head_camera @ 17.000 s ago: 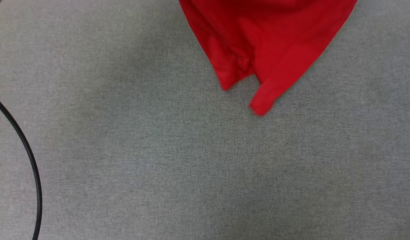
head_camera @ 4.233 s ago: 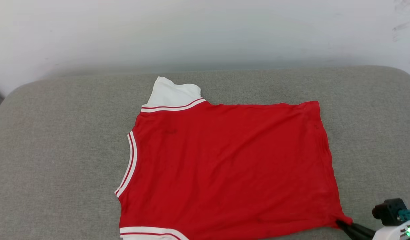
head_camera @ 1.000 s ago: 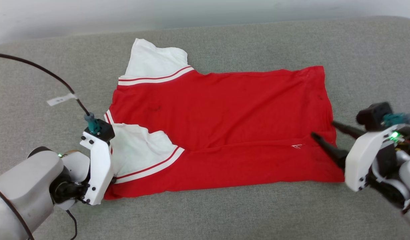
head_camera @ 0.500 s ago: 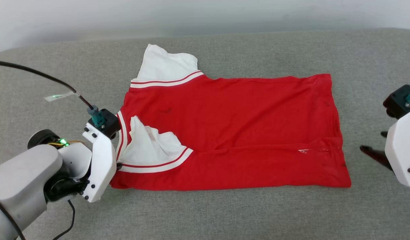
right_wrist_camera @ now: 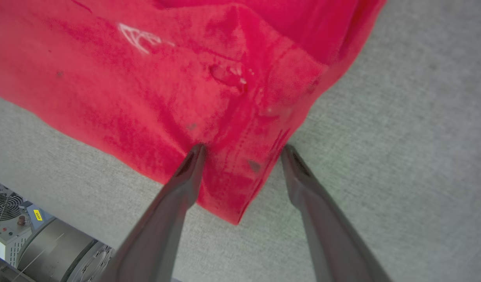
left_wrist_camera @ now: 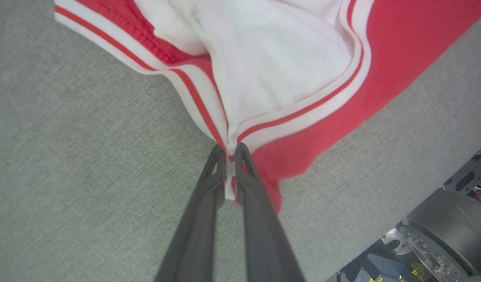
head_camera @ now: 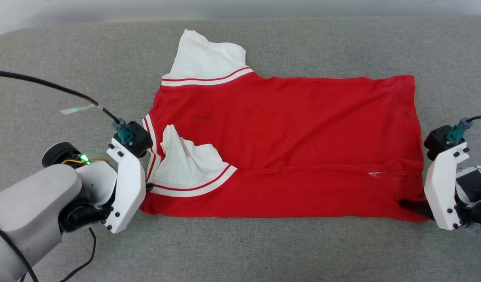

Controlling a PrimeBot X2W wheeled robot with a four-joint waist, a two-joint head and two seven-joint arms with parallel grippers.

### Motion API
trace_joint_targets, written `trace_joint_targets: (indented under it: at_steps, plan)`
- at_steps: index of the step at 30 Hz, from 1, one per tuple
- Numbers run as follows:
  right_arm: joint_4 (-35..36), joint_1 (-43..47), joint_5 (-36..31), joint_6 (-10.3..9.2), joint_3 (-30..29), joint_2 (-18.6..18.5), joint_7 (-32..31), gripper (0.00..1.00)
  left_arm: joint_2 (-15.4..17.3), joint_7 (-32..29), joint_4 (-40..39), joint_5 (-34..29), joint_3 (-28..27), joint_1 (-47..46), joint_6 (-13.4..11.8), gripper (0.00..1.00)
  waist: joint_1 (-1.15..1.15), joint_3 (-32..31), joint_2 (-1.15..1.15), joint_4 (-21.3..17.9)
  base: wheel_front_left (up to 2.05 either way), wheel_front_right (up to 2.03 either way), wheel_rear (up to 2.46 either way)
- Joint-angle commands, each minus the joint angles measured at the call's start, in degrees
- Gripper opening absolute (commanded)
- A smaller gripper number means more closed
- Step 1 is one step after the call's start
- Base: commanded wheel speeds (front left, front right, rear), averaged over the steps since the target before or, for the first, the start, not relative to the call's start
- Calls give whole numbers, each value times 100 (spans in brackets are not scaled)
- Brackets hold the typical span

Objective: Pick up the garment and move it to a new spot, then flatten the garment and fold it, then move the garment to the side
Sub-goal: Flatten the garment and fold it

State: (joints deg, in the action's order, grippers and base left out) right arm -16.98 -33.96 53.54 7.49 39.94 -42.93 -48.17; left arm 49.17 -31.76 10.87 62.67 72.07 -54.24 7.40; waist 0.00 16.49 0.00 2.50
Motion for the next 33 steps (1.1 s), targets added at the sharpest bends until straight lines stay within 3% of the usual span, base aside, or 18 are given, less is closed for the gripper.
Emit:
trace_joint_targets:
  at_steps: [1,5,6,7,14,27,33]
  plan:
    - [-72,142,-6,0,85,81,-14,100,-33,30,7,-21,11,-54,0,0,0,34,0,27,0,0,0]
    - [-308,344,-94,0,377,274,11,100,-48,53,68,46,25,-5,0,0,0,87,0,60,0,0,0]
    - [-322,312,-94,0,368,313,123,47,-43,66,89,71,28,24,0,0,0,89,0,54,0,0,0]
    - [-331,251,-96,-1,336,348,213,0,-40,69,117,98,31,63,0,0,0,84,0,42,0,0,0]
    - [-128,-45,-75,-1,287,49,657,0,-47,219,298,258,35,253,0,0,0,-263,0,-29,0,0,0]
    - [697,720,379,-2,257,-775,998,0,486,380,-302,546,78,1055,-104,0,0,-884,0,-173,0,0,0]
    - [613,1101,285,-2,335,-683,960,0,438,398,-430,513,91,1437,-222,0,0,-770,0,-202,0,0,0]
